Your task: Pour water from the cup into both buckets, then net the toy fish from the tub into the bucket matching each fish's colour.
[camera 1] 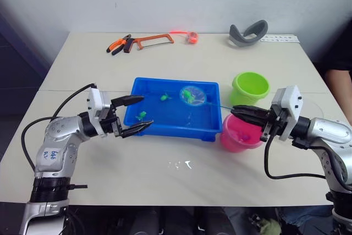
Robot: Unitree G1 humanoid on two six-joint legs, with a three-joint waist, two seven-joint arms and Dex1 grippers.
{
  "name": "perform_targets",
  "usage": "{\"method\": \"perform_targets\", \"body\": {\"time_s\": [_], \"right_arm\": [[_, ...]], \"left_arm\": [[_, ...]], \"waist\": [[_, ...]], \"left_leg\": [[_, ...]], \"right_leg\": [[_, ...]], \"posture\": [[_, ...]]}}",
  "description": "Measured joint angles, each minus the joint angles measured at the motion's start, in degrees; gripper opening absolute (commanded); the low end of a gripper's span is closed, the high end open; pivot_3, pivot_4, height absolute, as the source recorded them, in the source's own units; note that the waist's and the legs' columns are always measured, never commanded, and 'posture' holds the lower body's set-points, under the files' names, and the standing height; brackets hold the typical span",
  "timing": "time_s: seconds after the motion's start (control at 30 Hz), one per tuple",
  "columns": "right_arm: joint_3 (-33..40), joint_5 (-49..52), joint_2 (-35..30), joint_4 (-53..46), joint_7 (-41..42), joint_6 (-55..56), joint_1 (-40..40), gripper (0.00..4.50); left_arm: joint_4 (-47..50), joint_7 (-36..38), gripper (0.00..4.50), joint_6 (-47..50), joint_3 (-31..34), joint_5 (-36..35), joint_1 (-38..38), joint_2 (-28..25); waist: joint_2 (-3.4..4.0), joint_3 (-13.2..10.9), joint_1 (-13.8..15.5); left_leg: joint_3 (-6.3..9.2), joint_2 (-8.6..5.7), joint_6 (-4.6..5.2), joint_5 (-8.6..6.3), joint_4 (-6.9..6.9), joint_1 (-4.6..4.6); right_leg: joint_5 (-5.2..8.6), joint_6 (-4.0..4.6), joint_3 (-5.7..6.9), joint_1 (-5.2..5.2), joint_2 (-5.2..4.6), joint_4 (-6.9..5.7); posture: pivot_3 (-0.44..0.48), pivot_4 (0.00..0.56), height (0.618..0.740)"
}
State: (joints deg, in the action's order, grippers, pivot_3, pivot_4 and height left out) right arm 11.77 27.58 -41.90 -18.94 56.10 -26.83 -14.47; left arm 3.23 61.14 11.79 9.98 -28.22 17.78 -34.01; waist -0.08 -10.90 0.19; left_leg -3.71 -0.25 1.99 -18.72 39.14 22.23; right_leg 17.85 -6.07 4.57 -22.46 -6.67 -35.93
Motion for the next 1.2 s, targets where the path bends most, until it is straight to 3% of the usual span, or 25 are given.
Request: {"method": "perform_targets", "body": {"time_s": [0.33,0.6,0.87,1.2], "right_arm": [[8.67,4.05,-0.98,-5.14,-4.73,-2.22,2.71,0.0],[12.58,0.05,-6.1,2.33,-6.31,1.17,1.02,0.0],[5.48,-22.89,-13.03,27.96,-11.11,31.39,-2.11,0.0],[-2.91,-45.34,-20.37,37.97,-25.07,58.98,-3.99,0.0]], "left_arm": [[-2.13,-2.64,4.47,3.51,-3.2,-0.78,9.57,4.08],[-1.98,-8.06,4.47,10.36,-6.76,-0.98,15.59,8.82],[-0.92,-14.73,4.47,17.57,-11.38,0.42,20.28,12.32],[0.61,-15.28,4.47,17.48,-12.34,1.57,20.74,12.84]], "waist": [[0.0,0.0,0.0],[-0.01,0.0,0.5],[-0.01,0.0,0.93],[0.04,-0.01,0.91]], "left_leg": [[-0.02,-0.01,0.01,0.01,-0.01,-0.02],[-0.05,-0.05,0.04,0.02,0.0,-0.02],[-0.18,-0.06,0.05,0.05,0.02,-0.04],[-0.14,-0.05,-0.03,0.09,0.02,-0.04]], "right_leg": [[0.0,0.0,-0.01,0.01,0.07,-0.01],[-0.01,-0.01,0.0,0.01,0.16,-0.01],[-0.01,-0.02,0.03,-0.01,0.25,-0.03],[-0.01,-0.02,-0.02,-0.01,0.22,-0.02]], "posture": [[0.0,0.15,0.74],[0.0,0.15,0.74],[0.0,0.15,0.74],[0.0,0.15,0.74]]}}
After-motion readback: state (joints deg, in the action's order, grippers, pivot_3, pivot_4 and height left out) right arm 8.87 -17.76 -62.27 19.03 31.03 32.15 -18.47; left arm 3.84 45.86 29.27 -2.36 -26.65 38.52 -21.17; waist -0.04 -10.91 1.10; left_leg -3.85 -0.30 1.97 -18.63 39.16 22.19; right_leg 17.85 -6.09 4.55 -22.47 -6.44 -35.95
